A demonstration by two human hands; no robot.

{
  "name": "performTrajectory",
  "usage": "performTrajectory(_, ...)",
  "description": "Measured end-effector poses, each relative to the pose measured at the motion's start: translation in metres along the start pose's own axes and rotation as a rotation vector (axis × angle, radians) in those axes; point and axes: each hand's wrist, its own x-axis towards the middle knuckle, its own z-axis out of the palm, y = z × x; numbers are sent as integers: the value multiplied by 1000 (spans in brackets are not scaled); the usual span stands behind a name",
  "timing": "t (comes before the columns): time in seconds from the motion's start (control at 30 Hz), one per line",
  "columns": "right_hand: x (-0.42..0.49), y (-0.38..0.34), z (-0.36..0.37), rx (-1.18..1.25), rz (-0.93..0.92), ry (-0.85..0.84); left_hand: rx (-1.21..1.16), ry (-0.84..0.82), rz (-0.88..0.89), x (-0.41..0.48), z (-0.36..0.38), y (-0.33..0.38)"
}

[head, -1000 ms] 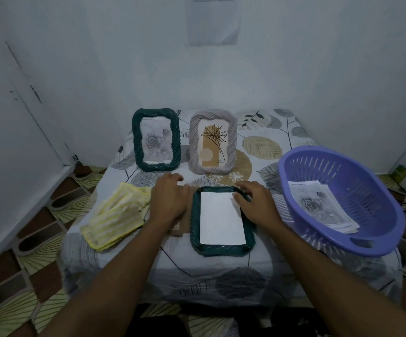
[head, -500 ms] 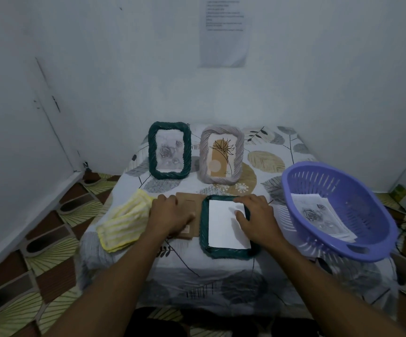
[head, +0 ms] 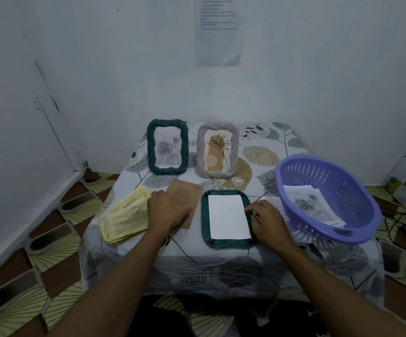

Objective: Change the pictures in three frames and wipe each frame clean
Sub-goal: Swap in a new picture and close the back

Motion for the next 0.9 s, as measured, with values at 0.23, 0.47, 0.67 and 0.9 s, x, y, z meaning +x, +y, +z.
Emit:
performTrajectory(0.23, 7, -17, -10, 215, 54, 86, -336, 81, 75, -8, -20, 39)
performTrajectory(0.47, 16, -46, -27, 800, 265, 2, -331, -66, 168, -38, 17, 74)
performTrajectory(0.67, 18, -30, -24, 630, 350, -3, -304, -56, 172, -33, 20, 61)
performTrajectory(0.9, 13, -24, -17, 260, 215, 6, -123, -82, 272, -35, 32, 51)
